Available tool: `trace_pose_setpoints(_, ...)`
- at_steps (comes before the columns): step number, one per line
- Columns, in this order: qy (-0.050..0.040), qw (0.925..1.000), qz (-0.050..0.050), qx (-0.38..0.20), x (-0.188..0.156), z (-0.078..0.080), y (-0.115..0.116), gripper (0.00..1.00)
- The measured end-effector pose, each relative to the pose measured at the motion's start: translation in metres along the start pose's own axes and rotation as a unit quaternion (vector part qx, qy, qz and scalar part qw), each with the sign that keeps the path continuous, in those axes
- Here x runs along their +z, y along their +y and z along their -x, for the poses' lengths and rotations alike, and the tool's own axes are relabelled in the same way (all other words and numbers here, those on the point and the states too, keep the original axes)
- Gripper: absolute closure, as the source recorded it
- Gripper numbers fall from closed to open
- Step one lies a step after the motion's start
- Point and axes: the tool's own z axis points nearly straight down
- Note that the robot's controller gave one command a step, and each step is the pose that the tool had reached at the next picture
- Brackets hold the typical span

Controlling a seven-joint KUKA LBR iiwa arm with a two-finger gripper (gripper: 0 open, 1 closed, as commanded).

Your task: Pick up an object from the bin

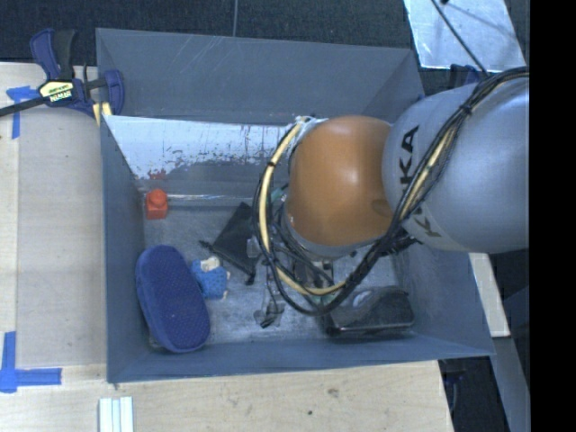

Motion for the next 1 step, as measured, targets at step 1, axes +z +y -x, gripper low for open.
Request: trace_pose_setpoints(1, -0.0034, 0.9918, 0.000, -0.128, 0.0932, 0.0568, 0.0087, 0.00)
